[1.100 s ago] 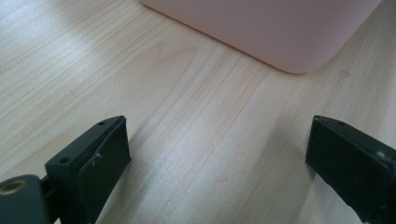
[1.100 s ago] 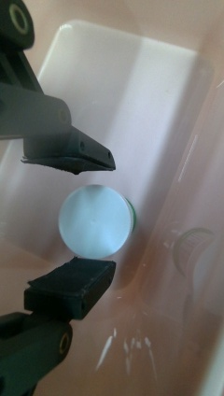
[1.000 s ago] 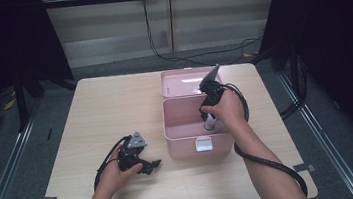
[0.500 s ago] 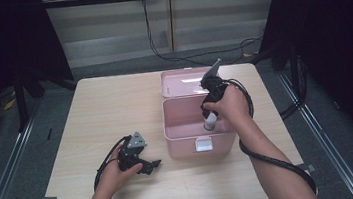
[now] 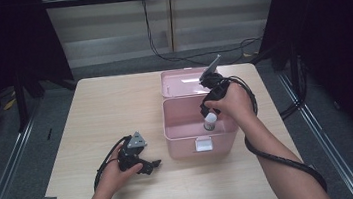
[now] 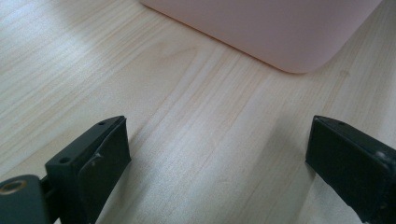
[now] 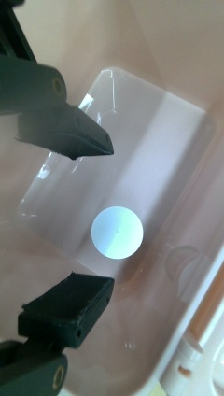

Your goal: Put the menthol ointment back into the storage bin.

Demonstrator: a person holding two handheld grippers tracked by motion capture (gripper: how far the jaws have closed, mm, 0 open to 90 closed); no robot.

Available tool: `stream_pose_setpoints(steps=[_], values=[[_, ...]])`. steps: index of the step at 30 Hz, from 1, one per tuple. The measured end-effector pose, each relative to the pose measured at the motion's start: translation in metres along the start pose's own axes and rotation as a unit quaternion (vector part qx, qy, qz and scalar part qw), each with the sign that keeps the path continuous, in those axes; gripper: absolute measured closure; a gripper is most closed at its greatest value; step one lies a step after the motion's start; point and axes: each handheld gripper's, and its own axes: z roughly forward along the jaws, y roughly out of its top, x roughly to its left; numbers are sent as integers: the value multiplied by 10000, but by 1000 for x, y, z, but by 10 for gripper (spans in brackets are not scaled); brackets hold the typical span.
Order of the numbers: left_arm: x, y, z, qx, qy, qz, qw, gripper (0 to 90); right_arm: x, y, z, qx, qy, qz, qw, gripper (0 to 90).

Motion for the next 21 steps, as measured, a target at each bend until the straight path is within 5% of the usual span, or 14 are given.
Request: stream_pose_setpoints(steps=[21], values=[[0, 0, 0, -2, 1, -1, 10000, 56, -16, -17, -26, -172, 151, -652, 9976, 187]])
